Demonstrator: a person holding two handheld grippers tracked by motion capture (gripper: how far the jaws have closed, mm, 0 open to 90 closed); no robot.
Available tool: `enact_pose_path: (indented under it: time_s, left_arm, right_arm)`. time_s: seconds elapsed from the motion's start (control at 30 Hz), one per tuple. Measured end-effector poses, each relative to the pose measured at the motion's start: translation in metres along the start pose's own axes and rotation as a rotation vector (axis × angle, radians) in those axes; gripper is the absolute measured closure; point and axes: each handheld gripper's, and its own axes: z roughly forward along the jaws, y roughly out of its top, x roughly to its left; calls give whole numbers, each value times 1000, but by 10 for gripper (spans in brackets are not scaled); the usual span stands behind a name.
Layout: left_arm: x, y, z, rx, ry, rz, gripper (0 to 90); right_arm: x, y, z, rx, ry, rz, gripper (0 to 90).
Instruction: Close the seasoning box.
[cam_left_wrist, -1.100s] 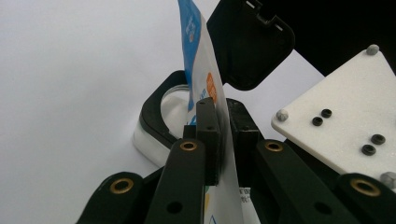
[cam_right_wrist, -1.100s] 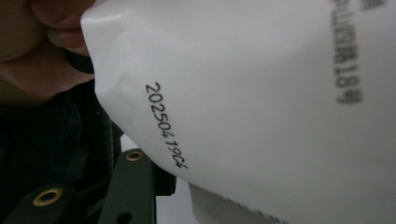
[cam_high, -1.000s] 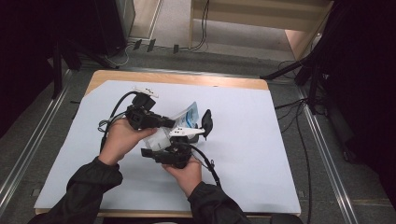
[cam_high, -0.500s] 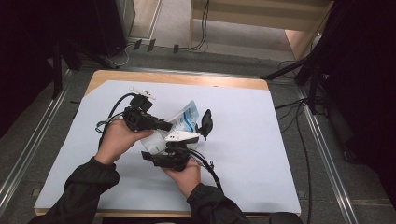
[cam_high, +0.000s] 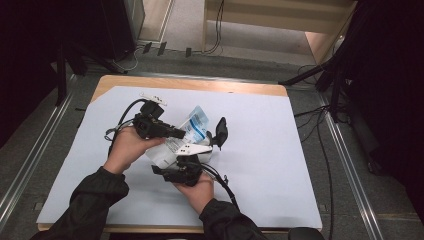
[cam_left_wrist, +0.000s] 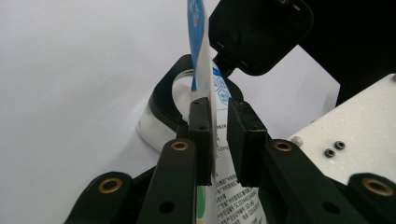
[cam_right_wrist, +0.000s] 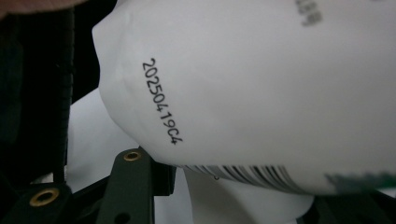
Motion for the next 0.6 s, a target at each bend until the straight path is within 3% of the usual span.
enact_pose_path:
  time_s: [0.27,0.5,0.6]
  left_arm:
    - [4,0,4,8,-19,20,819]
    - [1,-3,2,18,-7,38,870]
    - [0,-4,-1,21,-33,44,895]
  right_arm:
    - [-2,-6,1,12,-13,-2,555]
    - [-8,-15,0,26,-29,41,573]
    - [-7,-16,-1,32,-35,30,573]
